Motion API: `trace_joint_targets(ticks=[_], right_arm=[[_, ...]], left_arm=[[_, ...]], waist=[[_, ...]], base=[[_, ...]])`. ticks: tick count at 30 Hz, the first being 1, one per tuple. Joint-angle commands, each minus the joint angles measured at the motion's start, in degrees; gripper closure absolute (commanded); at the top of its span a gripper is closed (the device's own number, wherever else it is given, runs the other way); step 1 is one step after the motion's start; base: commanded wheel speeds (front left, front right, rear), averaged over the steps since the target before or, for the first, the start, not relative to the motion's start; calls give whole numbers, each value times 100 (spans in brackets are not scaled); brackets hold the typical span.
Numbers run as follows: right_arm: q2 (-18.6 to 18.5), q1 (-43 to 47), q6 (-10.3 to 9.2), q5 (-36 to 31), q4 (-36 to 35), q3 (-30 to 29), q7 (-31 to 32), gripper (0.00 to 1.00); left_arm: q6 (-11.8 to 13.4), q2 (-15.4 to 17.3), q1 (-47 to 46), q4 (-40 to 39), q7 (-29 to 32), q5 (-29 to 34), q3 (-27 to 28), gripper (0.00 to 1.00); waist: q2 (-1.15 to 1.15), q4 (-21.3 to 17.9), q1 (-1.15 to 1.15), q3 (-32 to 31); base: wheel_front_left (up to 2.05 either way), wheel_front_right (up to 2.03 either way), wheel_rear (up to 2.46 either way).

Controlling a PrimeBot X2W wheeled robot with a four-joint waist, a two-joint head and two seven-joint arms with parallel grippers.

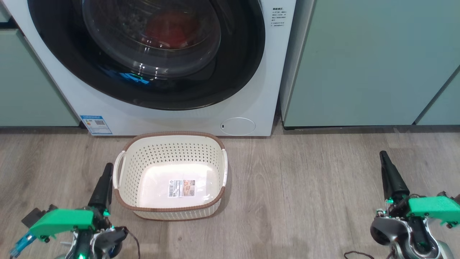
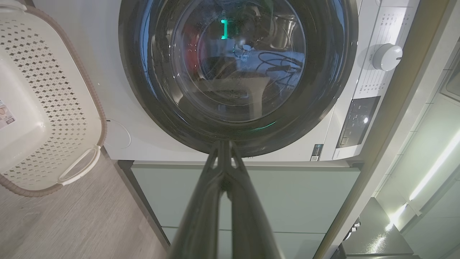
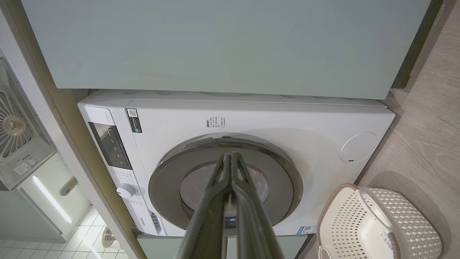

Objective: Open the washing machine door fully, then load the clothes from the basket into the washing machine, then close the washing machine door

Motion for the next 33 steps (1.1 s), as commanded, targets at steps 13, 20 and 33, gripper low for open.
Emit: trace_joint_targets(ticks=[13,20,33], right_arm=[[-46,-292,0,-5,-185,95,40,100],[-43,-293,0,-8,-185,91,44,100],[-39,-293,0,-14,-185,84,49,100]], left_arm=[[-54,47,-273,-172,45,-36,190,100],[-54,47,-273,-172,45,-36,189,100],[-54,47,-273,-172,44,-37,189,100]], waist=[[0,0,0,0],[0,0,0,0],[0,0,0,0]], base=[[0,0,0],[0,0,0],[0,0,0]])
